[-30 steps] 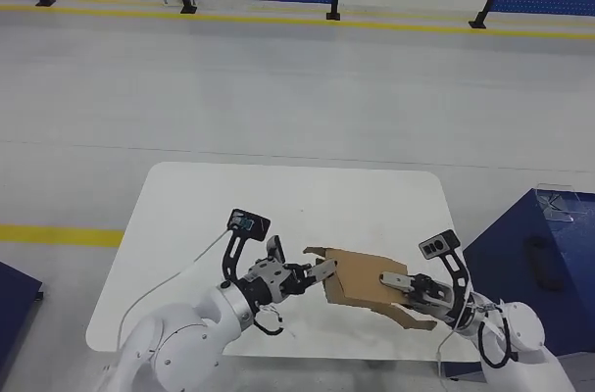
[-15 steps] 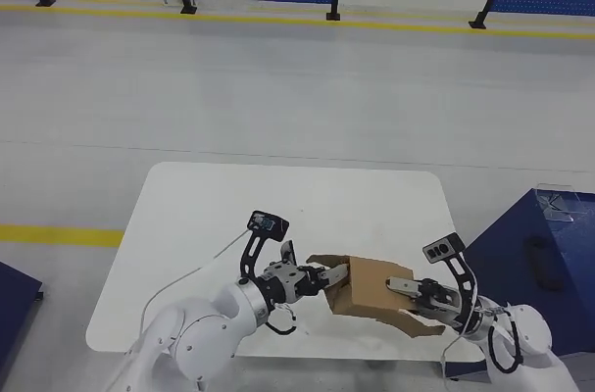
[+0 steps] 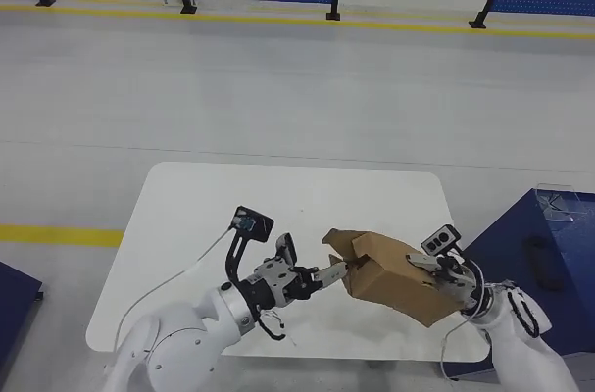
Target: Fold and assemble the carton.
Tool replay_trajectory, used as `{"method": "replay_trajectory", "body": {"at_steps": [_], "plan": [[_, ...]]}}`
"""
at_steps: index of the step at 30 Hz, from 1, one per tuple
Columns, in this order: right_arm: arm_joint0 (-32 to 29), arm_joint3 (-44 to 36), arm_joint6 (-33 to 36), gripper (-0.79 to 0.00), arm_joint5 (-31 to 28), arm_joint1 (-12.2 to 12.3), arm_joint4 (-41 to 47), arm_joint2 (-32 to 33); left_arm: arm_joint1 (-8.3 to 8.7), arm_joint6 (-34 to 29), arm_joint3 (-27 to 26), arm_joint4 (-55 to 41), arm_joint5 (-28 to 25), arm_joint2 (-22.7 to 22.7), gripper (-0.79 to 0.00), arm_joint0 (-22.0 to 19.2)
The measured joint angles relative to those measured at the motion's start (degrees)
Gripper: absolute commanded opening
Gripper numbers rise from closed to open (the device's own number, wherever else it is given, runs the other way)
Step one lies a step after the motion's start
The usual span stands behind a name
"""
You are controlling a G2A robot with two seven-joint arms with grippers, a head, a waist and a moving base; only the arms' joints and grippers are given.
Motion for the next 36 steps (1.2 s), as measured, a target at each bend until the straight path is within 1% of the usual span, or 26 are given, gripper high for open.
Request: {"method": "replay_trajectory", "body": {"at_steps": [2, 4, 6, 8, 12, 19, 23, 26, 28, 30, 36], "plan": [[1.4, 1.8, 0.7, -0.785, 4.4, 0.0, 2.3, -0.7, 0.35, -0.1, -1.1, 0.4, -0.4, -1.7, 0.0, 2.2], [2.3, 2.8, 1.3, -0.785, 7.2, 0.1, 3.4, -1.1, 0.54, -1.0, -1.2, 0.1, -1.1, -2.3, 0.0, 3.3], [3.0, 3.5, 2.0, -0.785, 9.6, 0.1, 3.9, -1.6, 0.65, -2.5, -0.2, 0.0, -1.7, -2.2, 0.0, 3.4], [3.4, 3.9, 2.8, -0.785, 11.8, 0.2, 4.5, -2.1, 0.61, -3.7, 1.0, 0.2, -1.7, -1.4, 0.0, 2.5], [3.6, 3.7, 3.4, -0.785, 12.3, 0.3, 3.5, -2.6, 0.3, -4.0, 2.6, 0.7, -1.9, 0.9, 0.0, 0.3], [3.3, 3.6, 4.8, -0.785, 13.3, 0.4, 3.4, -3.5, -0.2, -4.1, 4.2, 0.8, -0.3, 3.4, 0.0, -2.4], [3.1, 3.3, 4.2, -0.785, 13.9, 0.7, 4.1, -4.3, -0.52, -5.0, 6.1, 1.1, 1.0, 4.9, 0.0, -4.4], [3.2, 3.6, 2.9, -0.785, 15.2, 0.9, 5.6, -5.1, -0.71, -4.2, 6.4, 0.8, 1.2, 5.2, 0.0, -5.2], [3.5, 4.0, 1.6, -0.785, 16.5, 1.1, 6.9, -5.5, -0.67, -3.0, 5.5, 0.8, 0.5, 4.7, 0.0, -4.7], [3.9, 4.1, -0.1, -0.785, 18.2, 1.4, 9.3, -6.5, -0.45, -1.1, 3.7, 0.9, -0.5, 3.3, 0.0, -3.1], [5.0, 3.2, -4.2, -0.785, 22.3, 2.9, 16.0, -9.4, 0.49, 5.1, -1.7, 2.4, -3.1, -3.0, 0.0, 4.1]]}}
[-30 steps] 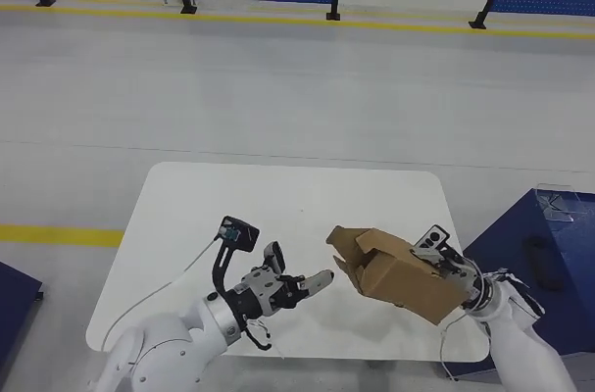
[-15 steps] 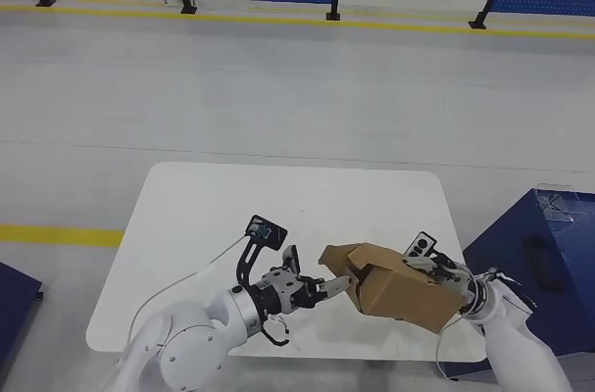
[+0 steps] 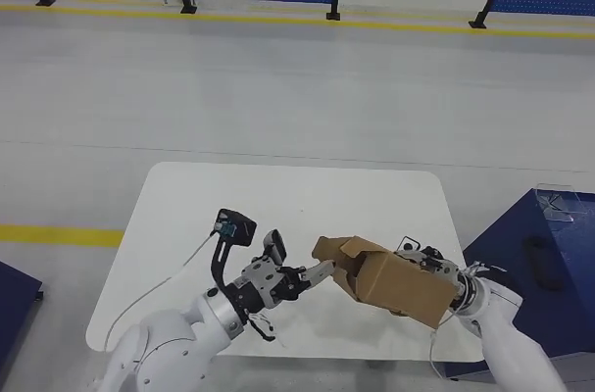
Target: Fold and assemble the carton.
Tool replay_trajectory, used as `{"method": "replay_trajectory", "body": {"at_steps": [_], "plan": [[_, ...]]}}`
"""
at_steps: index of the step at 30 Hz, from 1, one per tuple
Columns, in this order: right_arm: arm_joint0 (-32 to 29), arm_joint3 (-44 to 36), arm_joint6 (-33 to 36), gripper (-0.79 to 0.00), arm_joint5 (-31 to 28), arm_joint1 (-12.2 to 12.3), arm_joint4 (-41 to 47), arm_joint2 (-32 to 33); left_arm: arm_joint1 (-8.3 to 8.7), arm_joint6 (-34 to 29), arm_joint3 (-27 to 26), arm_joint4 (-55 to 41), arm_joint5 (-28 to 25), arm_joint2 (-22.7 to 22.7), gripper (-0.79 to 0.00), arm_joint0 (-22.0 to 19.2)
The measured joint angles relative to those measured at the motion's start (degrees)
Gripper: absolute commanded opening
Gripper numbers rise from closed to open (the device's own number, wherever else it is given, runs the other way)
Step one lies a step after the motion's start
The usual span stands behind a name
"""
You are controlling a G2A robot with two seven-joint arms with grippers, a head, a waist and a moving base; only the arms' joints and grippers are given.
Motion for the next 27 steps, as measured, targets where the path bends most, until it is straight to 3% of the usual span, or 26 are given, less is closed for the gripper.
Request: {"method": "replay_trajectory", "body": {"at_steps": [5, 16, 23, 27], "plan": [[0.6, -1.0, -0.9, -0.785, 0.9, 1.7, 3.2, -1.5, 0.42, 1.3, -0.3, 2.6, 1.1, -3.1, 0.0, 2.9], [1.3, -1.0, 1.3, -0.785, -1.3, 4.9, 2.8, -4.3, 0.09, -0.9, 3.2, 1.4, 1.7, -1.5, 0.0, -0.9], [2.2, -0.2, 2.3, -0.785, -2.3, 6.5, 4.4, -5.8, 0.22, 1.9, 4.6, -4.7, -1.8, -5.7, 0.0, 0.1], [2.4, -0.4, 2.9, -0.785, -2.9, 7.3, 4.4, -6.7, 0.34, 0.2, 5.9, -4.9, -1.4, -6.0, 0.0, 0.1]]}}
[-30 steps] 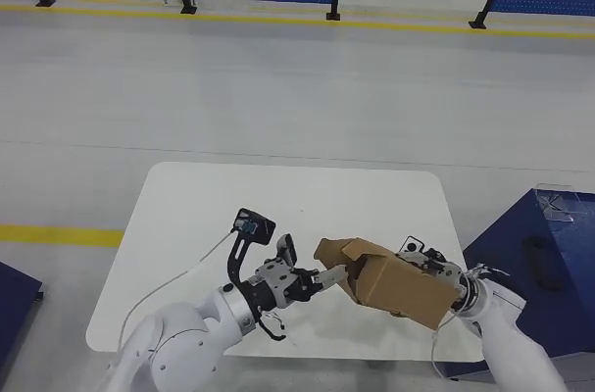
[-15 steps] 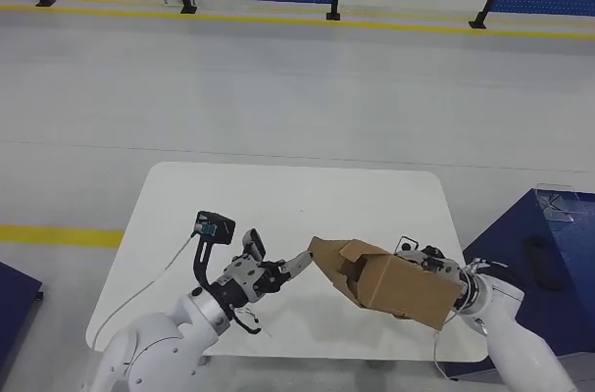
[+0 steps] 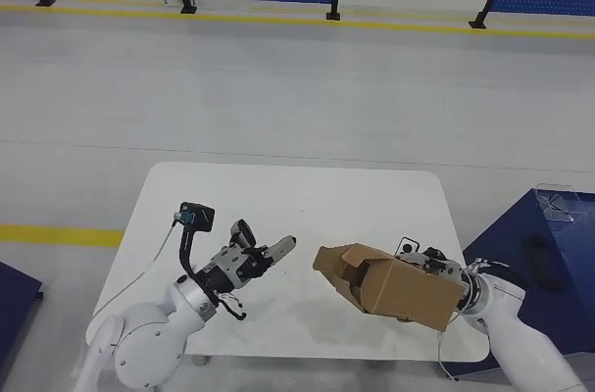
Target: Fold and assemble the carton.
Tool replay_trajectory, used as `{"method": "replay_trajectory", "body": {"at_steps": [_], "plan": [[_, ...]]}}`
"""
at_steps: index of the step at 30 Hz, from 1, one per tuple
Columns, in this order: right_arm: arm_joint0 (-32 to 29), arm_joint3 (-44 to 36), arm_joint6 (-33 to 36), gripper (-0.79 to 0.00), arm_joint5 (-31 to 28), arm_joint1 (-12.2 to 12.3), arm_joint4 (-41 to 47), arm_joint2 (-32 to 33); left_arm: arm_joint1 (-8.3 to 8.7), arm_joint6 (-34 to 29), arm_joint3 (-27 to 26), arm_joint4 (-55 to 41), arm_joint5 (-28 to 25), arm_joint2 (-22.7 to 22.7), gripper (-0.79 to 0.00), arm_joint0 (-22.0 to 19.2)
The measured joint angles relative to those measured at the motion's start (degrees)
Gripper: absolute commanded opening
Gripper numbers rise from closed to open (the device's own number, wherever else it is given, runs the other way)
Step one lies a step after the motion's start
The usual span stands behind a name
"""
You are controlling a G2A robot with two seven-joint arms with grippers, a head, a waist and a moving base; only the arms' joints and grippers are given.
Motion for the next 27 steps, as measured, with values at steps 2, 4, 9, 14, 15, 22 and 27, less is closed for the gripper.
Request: {"method": "replay_trajectory", "body": {"at_steps": [2, 4, 9, 14, 15, 22, 27], "plan": [[0.0, -0.1, 0.4, -0.785, -0.4, 0.4, -0.3, -0.6, -0.02, -2.4, 0.9, 0.0, 0.3, 1.2, 0.0, -1.2], [0.1, -0.2, 0.7, -0.785, -0.7, 0.7, -0.6, -1.0, -0.06, -4.6, 1.6, -0.2, -0.1, 2.4, 0.0, -2.5], [0.4, 0.1, 1.6, -0.785, -1.6, 1.6, -1.1, -2.0, -0.21, -8.5, 2.0, -0.4, -1.7, 5.5, 0.0, -5.4], [0.8, 0.4, 2.1, -0.785, -2.1, 2.3, -1.0, -2.8, -0.34, -9.5, 1.2, 0.2, -2.0, 7.7, 0.0, -6.3], [0.9, 0.5, 2.2, -0.785, -2.2, 2.4, -1.0, -2.9, -0.36, -9.5, 1.1, 0.3, -2.0, 8.1, 0.0, -6.3], [1.4, 0.9, 2.8, -0.785, -2.8, 3.0, -1.0, -4.0, -0.42, -8.7, 0.3, 1.3, -2.4, 9.7, 0.0, -6.1], [1.7, 2.0, 3.3, -0.785, -3.3, 3.3, -1.0, -4.2, -0.38, -8.2, -0.8, 2.4, -1.9, 10.1, 0.0, -5.6]]}}
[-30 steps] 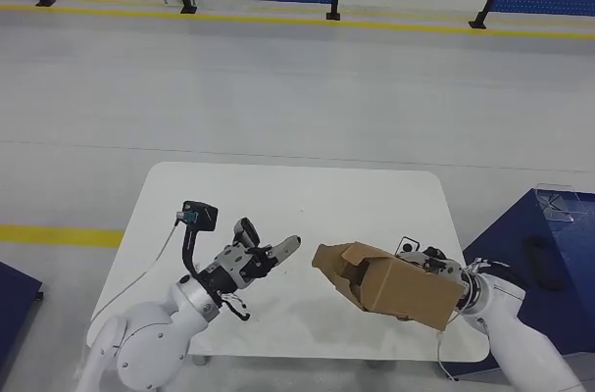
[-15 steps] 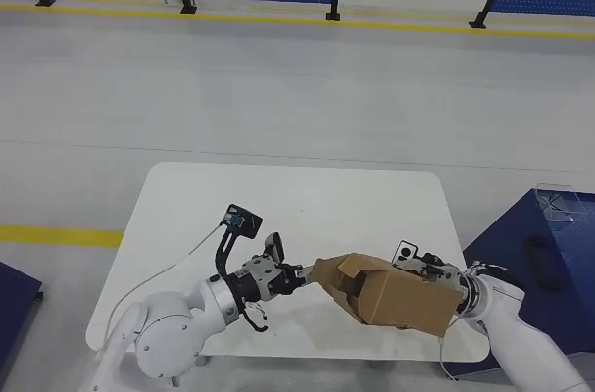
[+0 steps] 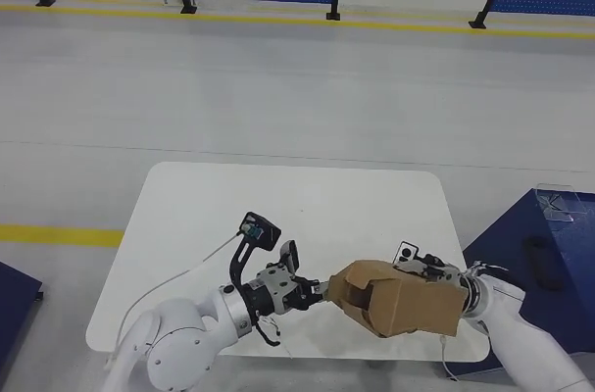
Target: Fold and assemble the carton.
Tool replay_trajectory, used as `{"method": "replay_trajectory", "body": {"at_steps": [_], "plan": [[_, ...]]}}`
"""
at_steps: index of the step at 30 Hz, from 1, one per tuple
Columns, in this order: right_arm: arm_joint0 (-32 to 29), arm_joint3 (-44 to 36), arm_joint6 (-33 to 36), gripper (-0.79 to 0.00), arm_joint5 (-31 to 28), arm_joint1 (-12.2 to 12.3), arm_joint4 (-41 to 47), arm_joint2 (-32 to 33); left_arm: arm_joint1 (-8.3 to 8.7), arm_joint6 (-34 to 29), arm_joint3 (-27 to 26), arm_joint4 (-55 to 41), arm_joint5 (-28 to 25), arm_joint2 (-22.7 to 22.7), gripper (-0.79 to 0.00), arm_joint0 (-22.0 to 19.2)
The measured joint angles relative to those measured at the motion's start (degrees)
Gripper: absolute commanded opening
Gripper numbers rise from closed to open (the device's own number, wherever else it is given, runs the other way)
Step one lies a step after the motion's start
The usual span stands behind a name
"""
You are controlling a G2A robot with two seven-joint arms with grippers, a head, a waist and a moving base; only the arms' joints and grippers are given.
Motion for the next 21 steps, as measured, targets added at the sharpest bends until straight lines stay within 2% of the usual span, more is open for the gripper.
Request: {"method": "replay_trajectory", "body": {"at_steps": [10, 21], "plan": [[0.2, 1.5, 1.0, -0.785, -1.0, -0.3, -2.3, 1.2, 0.29, 1.6, -1.4, 0.2, -0.5, -1.2, 0.0, 2.2], [0.1, 1.6, 0.6, -0.785, -1.5, -0.9, -3.7, 1.6, -0.06, 0.1, 0.5, 0.2, -0.2, 1.7, 0.0, -0.3]]}}
